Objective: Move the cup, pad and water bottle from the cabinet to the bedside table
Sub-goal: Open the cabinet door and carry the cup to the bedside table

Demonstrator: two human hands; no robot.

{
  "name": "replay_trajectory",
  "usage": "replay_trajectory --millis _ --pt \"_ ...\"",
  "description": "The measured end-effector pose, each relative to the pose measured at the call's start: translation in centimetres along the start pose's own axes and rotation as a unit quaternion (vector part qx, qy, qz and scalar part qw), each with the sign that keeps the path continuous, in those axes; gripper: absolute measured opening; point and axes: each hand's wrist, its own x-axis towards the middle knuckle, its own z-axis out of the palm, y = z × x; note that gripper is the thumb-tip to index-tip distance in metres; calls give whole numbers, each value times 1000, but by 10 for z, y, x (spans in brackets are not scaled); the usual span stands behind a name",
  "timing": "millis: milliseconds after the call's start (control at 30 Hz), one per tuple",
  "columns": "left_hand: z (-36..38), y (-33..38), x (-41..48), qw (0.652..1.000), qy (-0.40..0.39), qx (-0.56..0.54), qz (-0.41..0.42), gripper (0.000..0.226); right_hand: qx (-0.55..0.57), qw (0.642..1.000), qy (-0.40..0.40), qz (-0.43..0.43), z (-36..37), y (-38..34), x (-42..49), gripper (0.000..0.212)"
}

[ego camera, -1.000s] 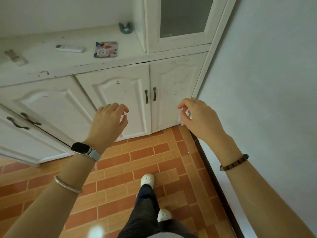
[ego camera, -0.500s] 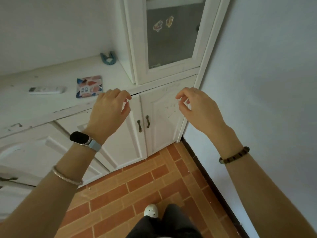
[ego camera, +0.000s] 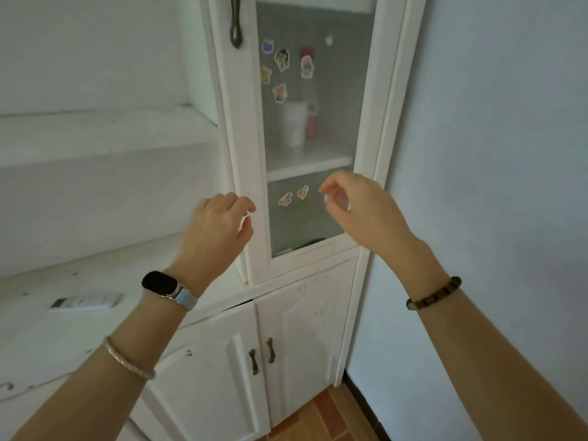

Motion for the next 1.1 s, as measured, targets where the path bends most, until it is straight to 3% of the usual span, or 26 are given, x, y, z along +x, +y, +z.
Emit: replay_trajectory --millis 333,567,800,1100 --pt "-17 -23 88 995 66 70 13 13 46 995 61 -60 -39 -12 114 13" --pt "-21 -38 113 988 102 114 -34 30 182 976 85 -84 -53 -62 193 17" --pt "-10 -45 111 984 40 166 -45 61 239 962 92 -93 -48 -104 242 32" --pt "-1 -55 102 980 -1 192 -45 69 262 953 127 -81 -36 -113 255 23"
